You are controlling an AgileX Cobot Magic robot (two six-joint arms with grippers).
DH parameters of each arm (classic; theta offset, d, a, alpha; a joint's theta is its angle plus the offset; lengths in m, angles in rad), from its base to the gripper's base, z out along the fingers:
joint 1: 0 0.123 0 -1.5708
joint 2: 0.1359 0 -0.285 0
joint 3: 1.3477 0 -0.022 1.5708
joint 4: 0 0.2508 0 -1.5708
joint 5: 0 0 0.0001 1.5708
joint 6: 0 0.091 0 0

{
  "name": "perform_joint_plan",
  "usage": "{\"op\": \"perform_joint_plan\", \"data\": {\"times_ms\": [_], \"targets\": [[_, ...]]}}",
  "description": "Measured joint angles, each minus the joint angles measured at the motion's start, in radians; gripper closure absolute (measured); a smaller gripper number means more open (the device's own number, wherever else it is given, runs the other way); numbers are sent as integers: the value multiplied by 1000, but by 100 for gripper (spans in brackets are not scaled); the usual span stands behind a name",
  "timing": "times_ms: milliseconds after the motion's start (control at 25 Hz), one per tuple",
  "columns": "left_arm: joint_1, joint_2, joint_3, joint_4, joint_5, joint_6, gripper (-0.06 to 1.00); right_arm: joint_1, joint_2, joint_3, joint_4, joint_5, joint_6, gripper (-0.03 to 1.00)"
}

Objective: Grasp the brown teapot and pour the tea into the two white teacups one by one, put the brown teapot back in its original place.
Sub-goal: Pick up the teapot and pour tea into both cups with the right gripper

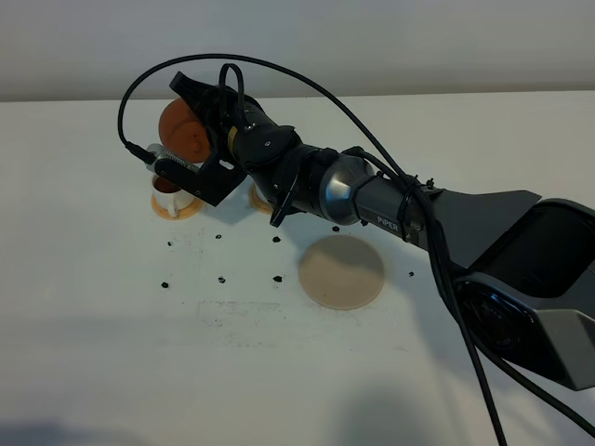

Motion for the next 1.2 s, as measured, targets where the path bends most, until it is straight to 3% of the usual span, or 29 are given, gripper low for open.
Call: {"op": "perform_joint_plan", "data": {"times_ms": [520,840,1200], "targets": [[0,0,0,0,0,0,63,0,0,0,0,-3,3,85],[0,0,0,0,0,0,63,0,0,0,0,-3,124,85],[0,0,0,0,0,-2,63,0,0,0,120,-2,141,85]]}}
